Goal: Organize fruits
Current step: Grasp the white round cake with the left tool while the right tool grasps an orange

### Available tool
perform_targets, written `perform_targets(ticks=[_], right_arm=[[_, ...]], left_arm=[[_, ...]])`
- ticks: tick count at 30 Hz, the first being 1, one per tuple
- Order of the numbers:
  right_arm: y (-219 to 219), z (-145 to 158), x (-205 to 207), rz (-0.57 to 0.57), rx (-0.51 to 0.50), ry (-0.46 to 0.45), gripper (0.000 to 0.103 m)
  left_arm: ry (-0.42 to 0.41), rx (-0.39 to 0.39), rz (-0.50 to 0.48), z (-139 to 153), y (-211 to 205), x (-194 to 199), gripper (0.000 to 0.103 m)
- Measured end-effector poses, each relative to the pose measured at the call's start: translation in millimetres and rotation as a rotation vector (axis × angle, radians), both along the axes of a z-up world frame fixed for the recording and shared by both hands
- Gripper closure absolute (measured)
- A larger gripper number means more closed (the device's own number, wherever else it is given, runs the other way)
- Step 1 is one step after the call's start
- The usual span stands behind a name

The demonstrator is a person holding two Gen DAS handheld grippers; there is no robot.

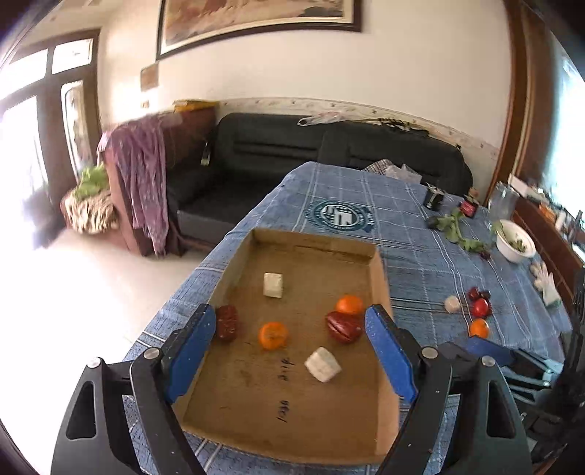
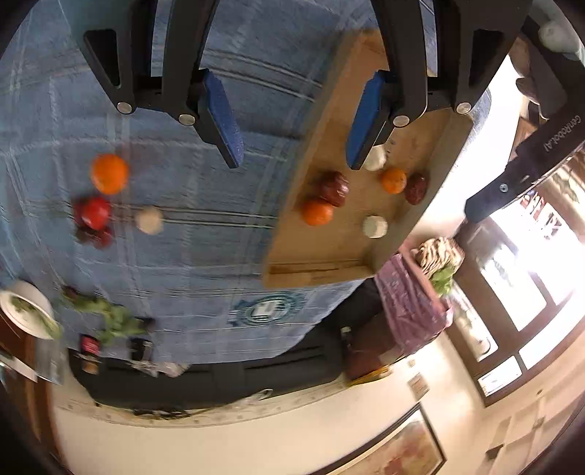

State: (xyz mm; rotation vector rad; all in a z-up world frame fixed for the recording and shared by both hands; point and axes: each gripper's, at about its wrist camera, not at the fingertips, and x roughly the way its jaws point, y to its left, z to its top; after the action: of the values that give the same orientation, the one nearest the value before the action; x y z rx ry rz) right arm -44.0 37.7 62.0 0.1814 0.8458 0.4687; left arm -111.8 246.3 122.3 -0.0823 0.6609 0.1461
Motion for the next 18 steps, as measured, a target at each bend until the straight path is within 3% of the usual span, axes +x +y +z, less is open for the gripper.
perform_targets(ticks=[18], right_arm=[[-100, -18, -21, -0.143, 0.091, 0.028, 0.037]], left_arm=[[0.048, 0.102, -0.1, 2, -84, -1, 0.019]])
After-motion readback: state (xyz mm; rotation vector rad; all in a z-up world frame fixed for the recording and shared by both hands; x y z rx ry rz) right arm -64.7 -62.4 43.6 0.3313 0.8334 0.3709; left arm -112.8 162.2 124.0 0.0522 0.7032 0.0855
